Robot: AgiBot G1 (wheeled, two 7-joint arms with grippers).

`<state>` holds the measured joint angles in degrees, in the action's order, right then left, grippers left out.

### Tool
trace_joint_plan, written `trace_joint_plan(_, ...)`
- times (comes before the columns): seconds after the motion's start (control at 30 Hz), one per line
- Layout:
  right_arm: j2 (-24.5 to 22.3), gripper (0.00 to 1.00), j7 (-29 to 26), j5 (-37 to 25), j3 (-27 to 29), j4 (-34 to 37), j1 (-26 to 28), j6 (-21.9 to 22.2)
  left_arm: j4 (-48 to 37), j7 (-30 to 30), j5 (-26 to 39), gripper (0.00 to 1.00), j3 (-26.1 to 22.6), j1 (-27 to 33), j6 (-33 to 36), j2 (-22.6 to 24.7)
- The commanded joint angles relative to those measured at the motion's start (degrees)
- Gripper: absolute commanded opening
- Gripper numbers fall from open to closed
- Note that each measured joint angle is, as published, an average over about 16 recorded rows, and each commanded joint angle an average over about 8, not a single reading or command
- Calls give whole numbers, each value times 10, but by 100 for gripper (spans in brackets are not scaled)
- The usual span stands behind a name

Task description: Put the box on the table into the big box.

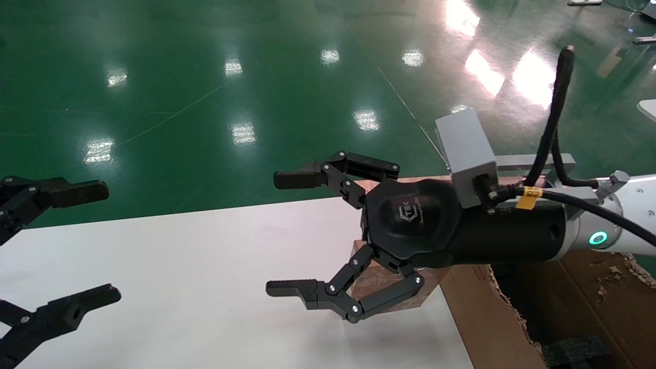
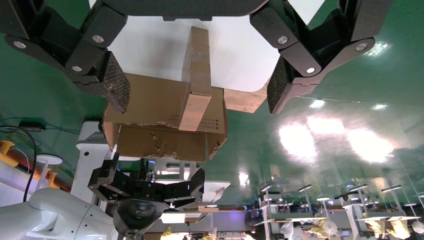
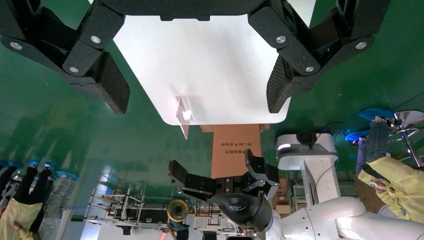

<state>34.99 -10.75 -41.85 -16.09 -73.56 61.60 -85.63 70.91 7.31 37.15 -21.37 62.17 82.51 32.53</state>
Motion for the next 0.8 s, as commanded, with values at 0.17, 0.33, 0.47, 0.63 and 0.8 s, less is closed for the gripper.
trace_joint_plan(0.17,0,100,0,0,0,0,0,0,0,0,0,100,0,0,0,0)
trace_joint_plan(0.33,0,100,0,0,0,0,0,0,0,0,0,100,0,0,0,0)
trace_joint_plan(0.47,0,100,0,0,0,0,0,0,0,0,0,100,0,0,0,0)
trace_joint_plan(0.63,-2,100,0,-4,-1,1,1,-1,0,0,0,74,0,0,0,0)
trace_joint_plan(0.8,-12,100,5,-27,-8,11,15,-15,0,0,0,14,0,0,0,0)
